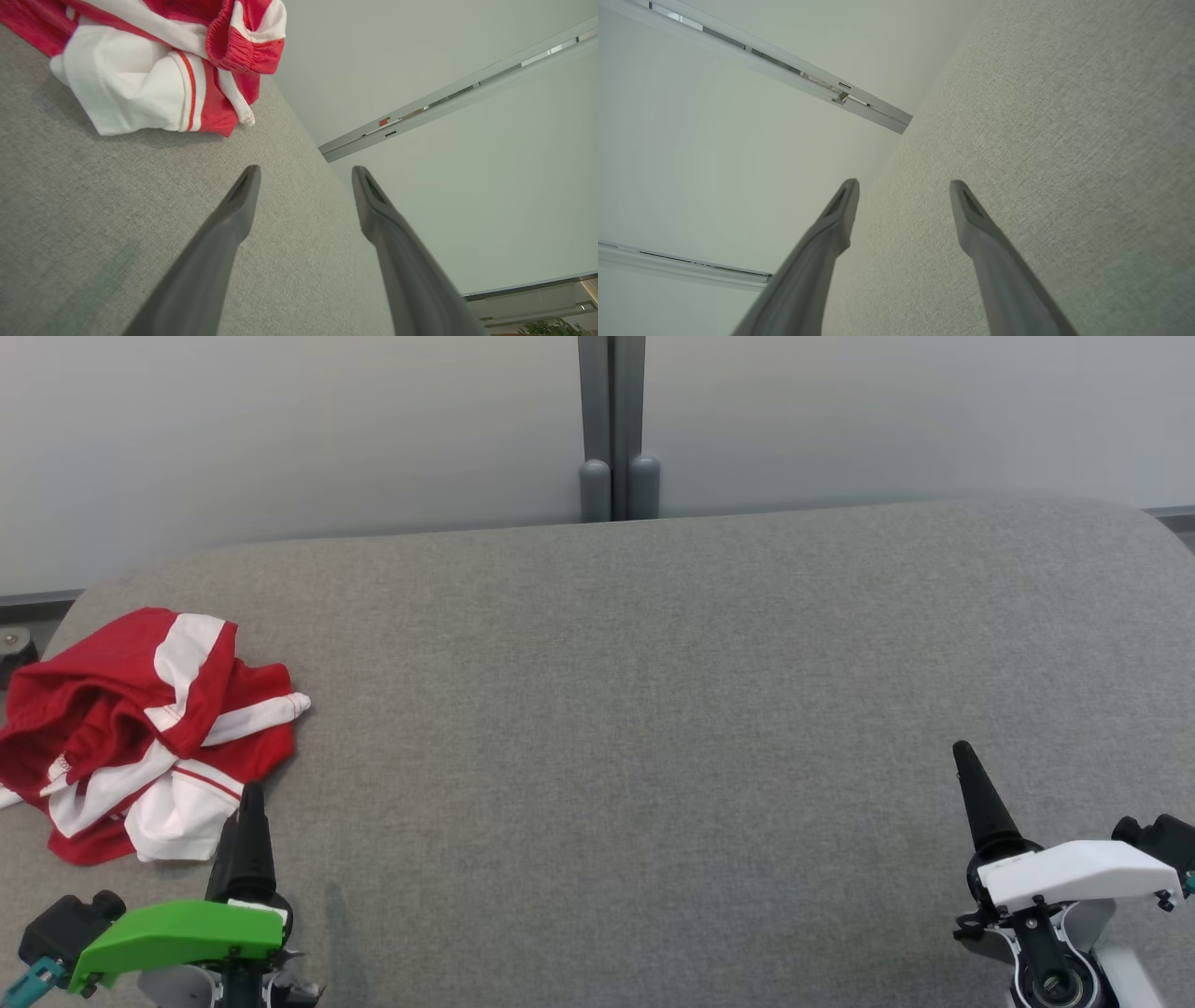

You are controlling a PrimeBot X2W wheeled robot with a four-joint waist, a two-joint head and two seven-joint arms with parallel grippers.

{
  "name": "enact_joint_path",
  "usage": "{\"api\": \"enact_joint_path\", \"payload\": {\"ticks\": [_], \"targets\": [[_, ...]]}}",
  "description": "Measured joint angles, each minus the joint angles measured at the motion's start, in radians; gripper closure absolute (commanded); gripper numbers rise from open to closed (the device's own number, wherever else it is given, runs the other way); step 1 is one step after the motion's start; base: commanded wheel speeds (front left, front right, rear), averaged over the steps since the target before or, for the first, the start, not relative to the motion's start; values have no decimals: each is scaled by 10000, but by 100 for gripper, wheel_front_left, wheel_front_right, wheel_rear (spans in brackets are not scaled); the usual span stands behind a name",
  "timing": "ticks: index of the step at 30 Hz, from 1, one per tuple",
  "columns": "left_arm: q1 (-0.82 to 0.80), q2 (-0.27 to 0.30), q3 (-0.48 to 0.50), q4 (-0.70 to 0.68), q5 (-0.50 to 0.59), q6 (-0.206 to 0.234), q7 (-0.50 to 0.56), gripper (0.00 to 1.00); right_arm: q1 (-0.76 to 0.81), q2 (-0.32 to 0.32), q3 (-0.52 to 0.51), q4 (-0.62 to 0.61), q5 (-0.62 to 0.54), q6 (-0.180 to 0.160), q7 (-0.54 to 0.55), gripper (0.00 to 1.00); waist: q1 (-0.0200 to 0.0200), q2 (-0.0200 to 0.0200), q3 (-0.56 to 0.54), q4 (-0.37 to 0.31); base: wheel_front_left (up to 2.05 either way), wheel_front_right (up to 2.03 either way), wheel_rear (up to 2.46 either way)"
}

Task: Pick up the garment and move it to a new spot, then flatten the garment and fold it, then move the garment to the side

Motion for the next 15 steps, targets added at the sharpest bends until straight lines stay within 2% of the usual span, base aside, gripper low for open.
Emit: {"api": "enact_joint_path", "payload": {"ticks": [15], "targets": [[0,242,-215,144,2592,-12,-533,0,-39,-56,307,17,-2395,0,-548,0,0,0,4,12,0,0,0]]}}
